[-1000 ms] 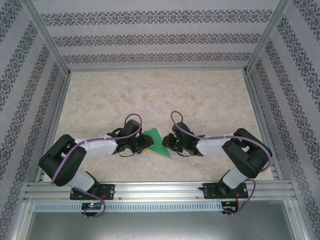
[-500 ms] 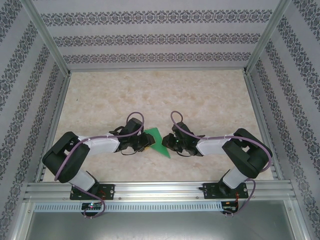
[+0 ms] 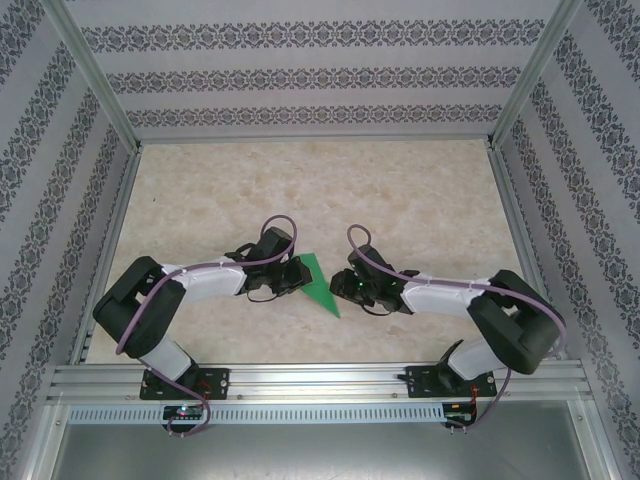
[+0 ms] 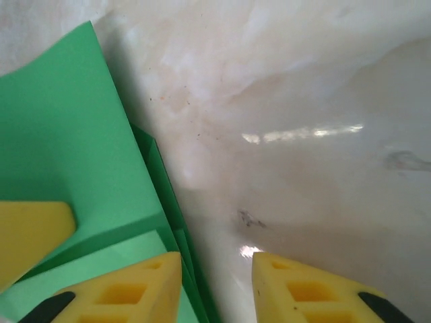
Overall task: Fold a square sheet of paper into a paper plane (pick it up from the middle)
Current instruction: Fold the wing for the fifth time at the center of the table.
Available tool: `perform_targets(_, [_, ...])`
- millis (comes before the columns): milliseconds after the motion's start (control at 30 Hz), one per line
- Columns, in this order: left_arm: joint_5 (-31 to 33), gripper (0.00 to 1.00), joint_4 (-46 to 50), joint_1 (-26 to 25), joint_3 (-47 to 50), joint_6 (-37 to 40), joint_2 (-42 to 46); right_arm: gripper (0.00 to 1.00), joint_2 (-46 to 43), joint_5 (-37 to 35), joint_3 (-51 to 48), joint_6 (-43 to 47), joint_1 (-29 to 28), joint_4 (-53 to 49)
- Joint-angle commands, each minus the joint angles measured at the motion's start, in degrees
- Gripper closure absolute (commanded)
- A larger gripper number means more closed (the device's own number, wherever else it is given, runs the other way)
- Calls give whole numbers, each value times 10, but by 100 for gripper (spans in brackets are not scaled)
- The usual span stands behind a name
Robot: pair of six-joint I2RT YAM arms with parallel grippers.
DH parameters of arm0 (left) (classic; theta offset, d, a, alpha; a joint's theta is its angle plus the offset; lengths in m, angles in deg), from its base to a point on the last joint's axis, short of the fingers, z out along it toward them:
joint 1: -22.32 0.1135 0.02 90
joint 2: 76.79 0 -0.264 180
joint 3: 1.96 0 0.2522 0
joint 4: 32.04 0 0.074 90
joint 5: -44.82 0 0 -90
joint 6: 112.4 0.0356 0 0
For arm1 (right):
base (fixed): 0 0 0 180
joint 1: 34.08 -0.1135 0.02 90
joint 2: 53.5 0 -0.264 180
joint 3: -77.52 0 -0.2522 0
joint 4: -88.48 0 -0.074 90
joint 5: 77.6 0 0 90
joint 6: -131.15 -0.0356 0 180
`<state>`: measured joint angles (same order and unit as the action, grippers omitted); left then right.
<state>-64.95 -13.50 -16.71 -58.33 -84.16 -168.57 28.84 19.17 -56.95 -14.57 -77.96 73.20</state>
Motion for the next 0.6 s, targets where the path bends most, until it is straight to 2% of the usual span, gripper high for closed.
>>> perform_targets(0, [4,86,27,6,-14,25,-9,64,-64,-59,21,64,0,-78])
perform_targets(133, [-1,86,43,13,-29,43,-15,62,-139,-70,1,129,-10,-64])
perform_targets(200, [-6,86,49,16,-38,51,-19,60,-169,-113,-10,169,-40,-55])
perform_targets(300, [-14,86,55,18,-47,59,-25,59,-195,-148,-46,260,-88,15])
perform_targets(367, [-18,86,55,19,-52,61,-29,58,-193,-169,-67,307,-120,62])
perform_targets(567, [-27,89,56,24,-60,66,-40,60,-109,-251,-29,419,-193,52])
